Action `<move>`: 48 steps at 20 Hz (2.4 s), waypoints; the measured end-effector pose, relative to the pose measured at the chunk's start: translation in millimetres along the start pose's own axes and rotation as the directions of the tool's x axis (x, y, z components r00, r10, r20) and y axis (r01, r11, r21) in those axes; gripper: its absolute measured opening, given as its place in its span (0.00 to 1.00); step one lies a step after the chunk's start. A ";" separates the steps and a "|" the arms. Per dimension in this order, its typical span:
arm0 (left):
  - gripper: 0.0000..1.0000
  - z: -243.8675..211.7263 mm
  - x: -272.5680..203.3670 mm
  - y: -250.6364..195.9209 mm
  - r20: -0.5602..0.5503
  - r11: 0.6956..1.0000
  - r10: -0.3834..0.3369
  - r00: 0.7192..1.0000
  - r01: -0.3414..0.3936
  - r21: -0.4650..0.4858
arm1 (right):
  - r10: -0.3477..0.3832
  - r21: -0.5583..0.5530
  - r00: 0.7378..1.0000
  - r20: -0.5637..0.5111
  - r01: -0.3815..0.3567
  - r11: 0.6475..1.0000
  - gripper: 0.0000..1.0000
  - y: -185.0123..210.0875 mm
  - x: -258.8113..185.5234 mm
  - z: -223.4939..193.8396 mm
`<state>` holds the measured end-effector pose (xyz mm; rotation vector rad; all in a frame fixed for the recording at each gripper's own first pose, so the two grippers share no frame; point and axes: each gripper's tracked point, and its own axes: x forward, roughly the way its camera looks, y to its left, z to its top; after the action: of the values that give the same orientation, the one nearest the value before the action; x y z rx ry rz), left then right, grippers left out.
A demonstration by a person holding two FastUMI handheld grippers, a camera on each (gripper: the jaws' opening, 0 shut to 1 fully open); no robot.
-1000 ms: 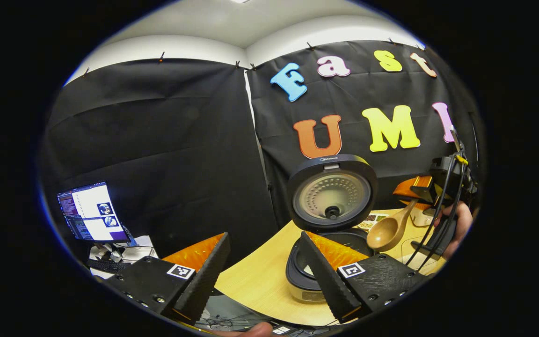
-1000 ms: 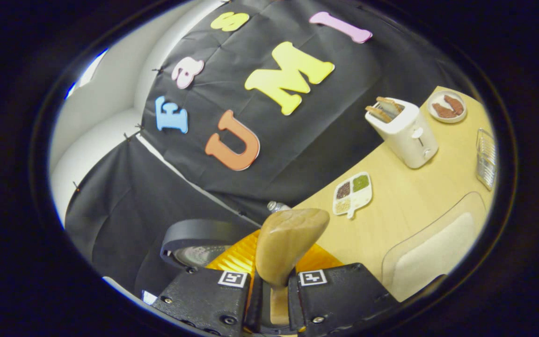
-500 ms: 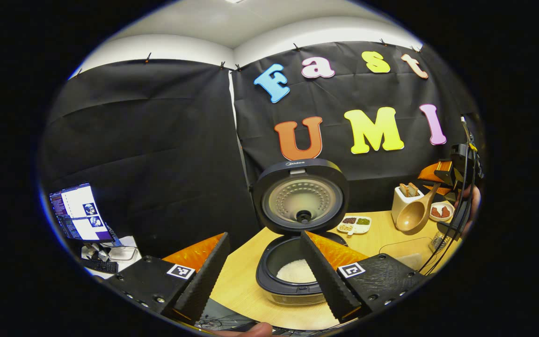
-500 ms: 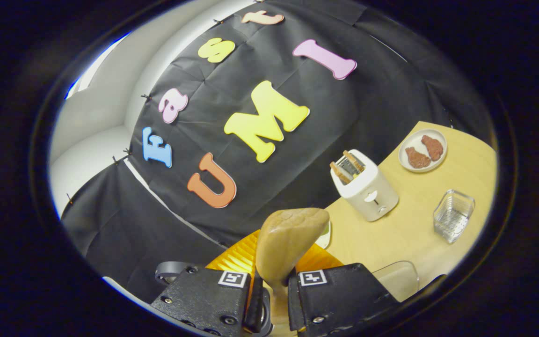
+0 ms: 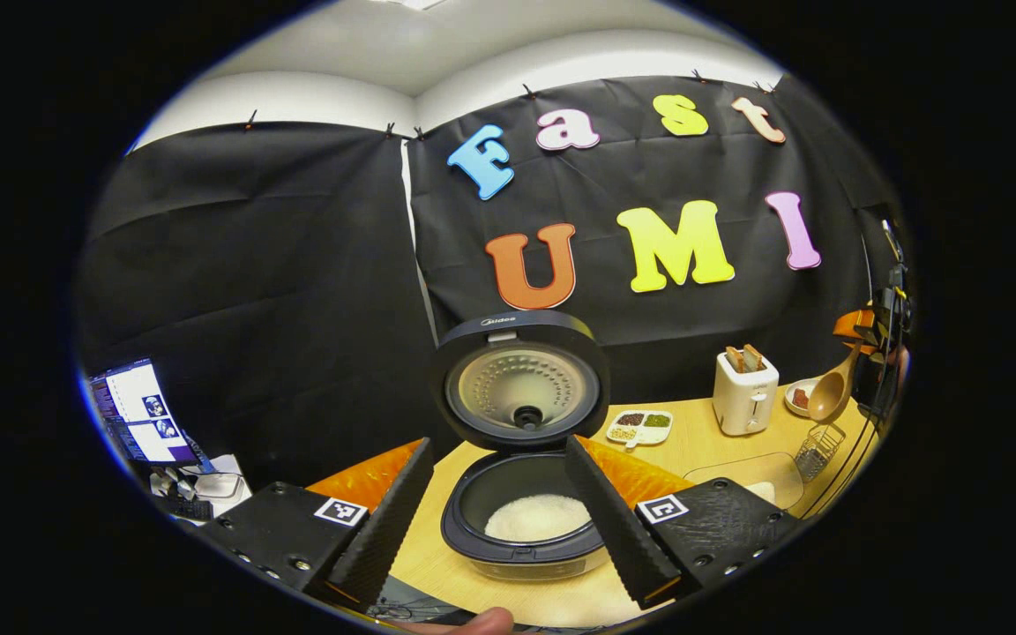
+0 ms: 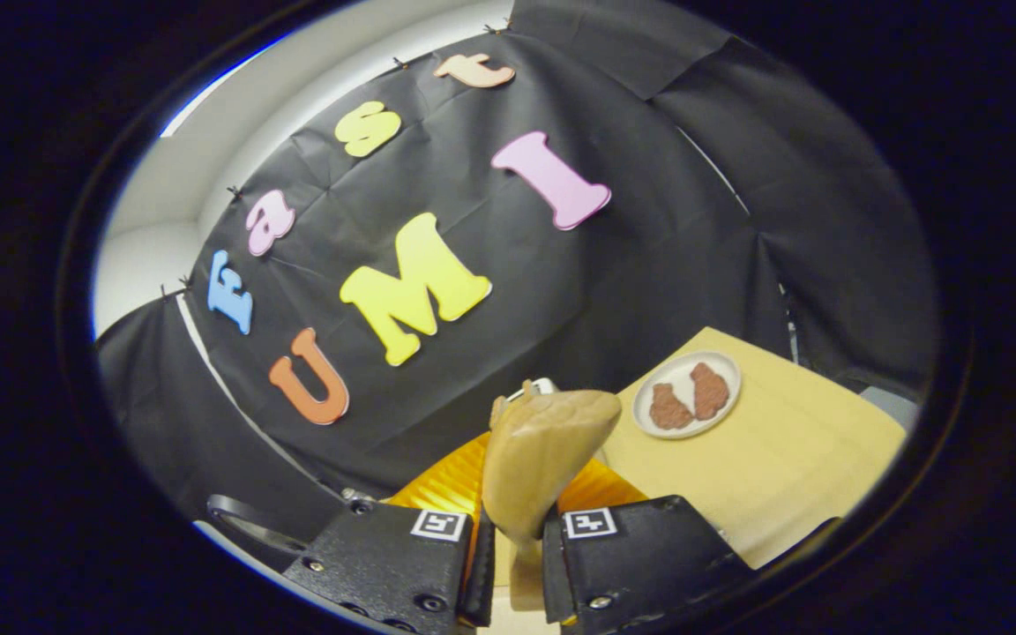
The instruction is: Close the left gripper, press the button to open the rice cooker; take a wooden spoon from the chopstick holder with the right hand, scoop a spoonful of rice and pour it into the rice cooker, then put the wooden spoon back into the chopstick holder.
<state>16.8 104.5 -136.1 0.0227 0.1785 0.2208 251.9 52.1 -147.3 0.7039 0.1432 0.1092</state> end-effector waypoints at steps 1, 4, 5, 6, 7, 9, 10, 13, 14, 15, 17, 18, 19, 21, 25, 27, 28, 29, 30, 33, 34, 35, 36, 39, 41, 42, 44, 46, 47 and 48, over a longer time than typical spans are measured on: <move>0.95 1.3 0.0 -3.1 0.002 1.000 -0.004 1.000 0.004 0.001 | -0.016 0.002 1.000 0.001 0.016 1.000 0.27 -15.0 4.7 3.0; 0.95 4.3 1.1 -15.8 0.007 1.000 -0.017 1.000 0.017 0.009 | -0.059 -0.015 0.998 0.000 0.059 0.998 0.27 -56.7 16.3 1.5; 0.96 3.7 1.1 -21.1 0.005 1.000 -0.023 1.000 0.023 0.009 | -0.071 -0.015 0.997 -0.008 0.071 0.997 0.27 -69.3 24.3 -4.1; 0.96 3.9 0.8 -25.1 0.001 1.000 -0.027 1.000 0.027 0.009 | -0.082 -0.012 0.996 -0.026 0.082 0.997 0.27 -80.4 29.9 -12.2; 0.96 3.8 1.0 -27.7 0.004 1.000 -0.029 1.000 0.029 0.011 | -0.089 -0.007 0.995 -0.037 0.089 0.996 0.28 -89.2 34.4 -19.0; 1.00 6.3 1.5 -35.5 0.007 0.999 -0.037 0.999 0.037 0.022 | -0.104 -0.011 0.993 -0.056 0.103 0.995 0.27 -102.7 40.8 -33.3; 0.96 7.3 1.9 -38.0 0.010 0.999 -0.037 0.999 0.037 0.032 | -0.112 -0.022 0.992 -0.059 0.111 0.994 0.27 -107.5 43.6 -39.1; 0.96 6.5 2.8 -43.6 0.006 0.998 -0.044 0.999 0.044 0.048 | -0.099 -0.019 0.994 -0.054 0.098 0.995 0.28 -110.0 51.8 -46.9; 0.95 5.3 3.4 -44.5 0.005 0.998 -0.045 0.999 0.045 0.047 | -0.097 -0.023 0.994 -0.049 0.096 0.995 0.27 -112.5 54.1 -46.5; 0.91 4.2 4.7 -45.3 -0.001 0.998 -0.045 0.999 0.045 0.047 | -0.096 -0.033 0.994 -0.046 0.094 0.995 0.27 -112.2 52.5 -46.2; 0.91 4.1 5.6 -47.5 -0.003 0.998 -0.048 0.999 0.048 0.050 | -0.104 -0.077 0.994 -0.041 0.101 0.992 0.27 -117.3 51.5 -46.4; 0.96 4.3 6.4 -48.6 0.001 0.997 -0.049 0.999 0.049 0.055 | -0.098 -0.094 0.995 -0.034 0.095 0.991 0.27 -114.7 51.5 -45.6; 0.96 5.2 6.3 -49.7 0.000 0.997 -0.051 0.999 0.051 0.062 | -0.090 -0.114 0.996 -0.023 0.087 0.990 0.27 -114.6 51.5 -45.0; 0.96 6.5 6.3 -50.4 0.008 0.996 -0.053 0.999 0.053 0.069 | -0.086 -0.154 0.995 -0.044 0.078 0.985 0.27 -111.1 55.2 -55.9; 0.96 5.0 7.0 -48.6 0.005 0.997 -0.053 0.999 0.053 0.064 | -0.101 -0.180 0.992 -0.076 0.086 0.980 0.27 -120.5 54.8 -73.2; 0.96 4.7 7.5 -47.6 0.003 0.996 -0.052 0.999 0.051 0.067 | -0.118 -0.178 0.988 -0.095 0.100 0.979 0.27 -126.9 52.4 -82.5; 0.95 4.0 7.6 -47.3 0.000 0.996 -0.052 0.999 0.052 0.071 | -0.129 -0.180 0.988 -0.083 0.112 0.977 0.27 -129.2 53.2 -83.1; 0.91 2.7 7.8 -47.5 0.000 0.996 -0.051 0.999 0.051 0.073 | -0.137 -0.189 0.987 -0.084 0.119 0.975 0.28 -132.3 51.5 -81.7; 0.96 1.6 7.5 -47.6 0.000 0.996 -0.055 0.999 0.054 0.074 | -0.146 -0.200 0.986 -0.083 0.127 0.971 0.29 -133.9 50.9 -80.8; 0.96 2.5 8.0 -47.3 0.002 0.996 -0.057 0.998 0.057 0.068 | -0.191 -0.239 0.973 -0.131 0.156 0.958 0.58 -140.9 48.4 -89.1; 0.96 2.7 7.8 -48.1 0.001 0.996 -0.058 0.998 0.058 0.070 | -0.208 -0.256 0.969 -0.137 0.168 0.952 0.79 -142.1 48.1 -89.6; 0.96 4.1 7.0 -48.1 0.005 0.996 -0.062 0.998 0.061 0.070 | -0.224 -0.275 0.967 -0.124 0.184 0.944 1.00 -143.4 47.9 -83.2; 0.96 5.8 6.2 -47.4 0.009 0.996 -0.062 0.998 0.061 0.070 | -0.229 -0.283 0.967 -0.111 0.190 0.940 1.00 -143.3 46.0 -79.0; 0.95 8.0 5.9 -44.3 0.017 0.996 -0.059 0.998 0.058 0.065 | -0.257 -0.312 0.960 -0.110 0.212 0.926 1.00 -147.5 40.5 -74.5; 0.96 12.0 6.1 -41.6 0.019 0.997 -0.057 0.998 0.055 0.059 | -0.280 -0.324 0.954 -0.108 0.233 0.917 1.00 -153.1 28.6 -69.4; 0.95 14.0 6.8 -40.9 0.024 0.997 -0.057 0.998 0.056 0.057 | -0.285 -0.324 0.953 -0.101 0.239 0.915 1.00 -152.2 21.2 -65.1; 0.96 20.9 10.1 -38.1 0.035 0.997 -0.057 0.998 0.055 0.055 | -0.298 -0.313 0.950 -0.091 0.256 0.914 1.00 -152.5 0.4 -55.5; 0.95 29.5 15.7 -36.6 0.046 0.997 -0.057 0.997 0.055 0.047 | -0.309 -0.312 0.948 -0.078 0.271 0.911 0.96 -146.6 -29.5 -45.8; 0.95 31.8 21.4 -36.0 0.040 0.997 -0.064 0.997 0.062 0.045 | -0.307 -0.322 0.949 -0.070 0.270 0.907 0.98 -140.3 -44.8 -39.5; 0.96 38.1 28.1 -35.2 0.041 0.997 -0.066 0.997 0.064 0.046 | -0.303 -0.336 0.951 -0.065 0.265 0.904 1.00 -130.3 -62.2 -35.4</move>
<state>58.1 76.3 -105.0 0.0658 0.1413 0.1515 191.5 -33.2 -253.0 0.3410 0.3306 -0.1072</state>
